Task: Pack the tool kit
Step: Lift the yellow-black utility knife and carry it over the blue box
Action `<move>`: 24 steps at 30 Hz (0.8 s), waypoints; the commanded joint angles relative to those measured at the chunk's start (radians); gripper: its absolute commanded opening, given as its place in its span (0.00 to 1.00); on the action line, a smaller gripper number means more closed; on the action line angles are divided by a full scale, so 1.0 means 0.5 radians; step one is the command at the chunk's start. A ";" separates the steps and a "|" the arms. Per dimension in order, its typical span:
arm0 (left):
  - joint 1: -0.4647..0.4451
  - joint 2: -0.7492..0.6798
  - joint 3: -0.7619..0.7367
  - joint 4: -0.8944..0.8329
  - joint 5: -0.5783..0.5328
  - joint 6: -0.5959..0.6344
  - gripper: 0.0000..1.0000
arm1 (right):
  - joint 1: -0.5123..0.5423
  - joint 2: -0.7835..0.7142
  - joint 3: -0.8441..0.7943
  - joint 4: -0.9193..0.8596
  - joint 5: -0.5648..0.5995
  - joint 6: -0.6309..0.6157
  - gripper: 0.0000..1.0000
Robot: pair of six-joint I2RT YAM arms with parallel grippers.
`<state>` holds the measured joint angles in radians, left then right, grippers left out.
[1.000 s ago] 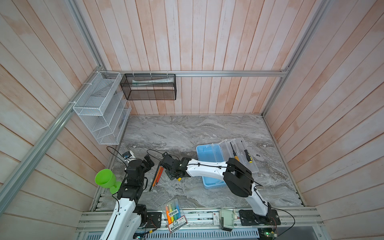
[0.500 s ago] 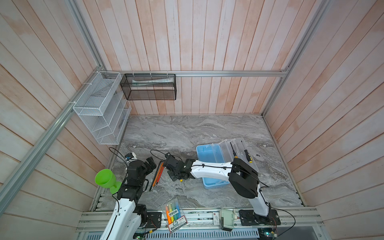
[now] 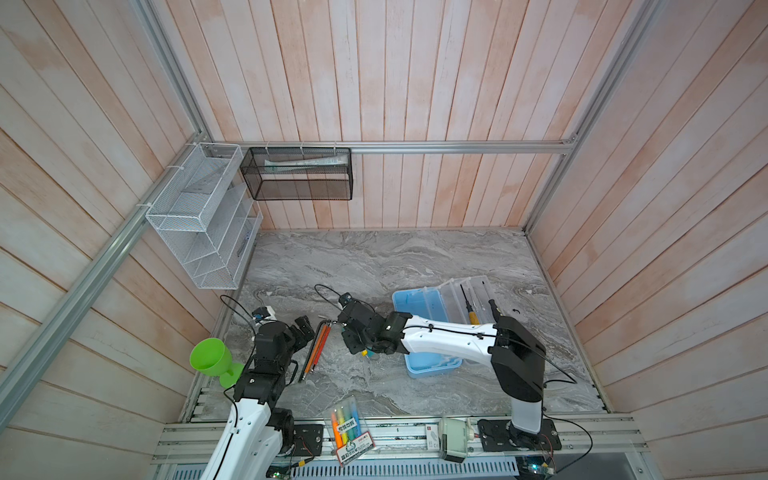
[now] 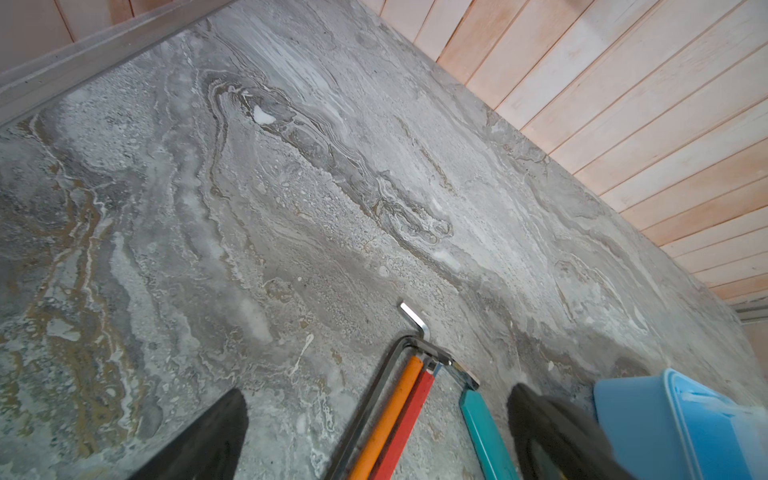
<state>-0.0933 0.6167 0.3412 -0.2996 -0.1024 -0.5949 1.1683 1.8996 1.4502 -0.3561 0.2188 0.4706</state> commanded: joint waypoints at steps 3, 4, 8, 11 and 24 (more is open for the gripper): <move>-0.029 0.031 0.002 0.042 0.068 0.030 0.99 | -0.100 -0.222 -0.102 -0.020 0.063 0.018 0.00; -0.034 0.040 0.004 0.051 0.075 0.037 0.99 | -0.130 -0.268 -0.119 -0.053 0.070 0.010 0.00; -0.071 0.080 -0.003 0.097 0.131 0.075 0.99 | -0.237 -0.486 -0.250 -0.138 0.151 -0.008 0.00; -0.101 0.094 -0.012 0.130 0.169 0.102 0.99 | -0.343 -0.688 -0.407 -0.160 0.157 0.000 0.00; -0.131 0.078 -0.099 0.227 0.219 0.103 0.99 | -0.819 -1.315 -0.973 -0.300 0.252 -0.028 0.00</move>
<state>-0.1539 0.6636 0.3080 -0.2165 -0.0032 -0.5568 0.7872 1.2575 0.9966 -0.4736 0.3325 0.4694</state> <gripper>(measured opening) 0.992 0.118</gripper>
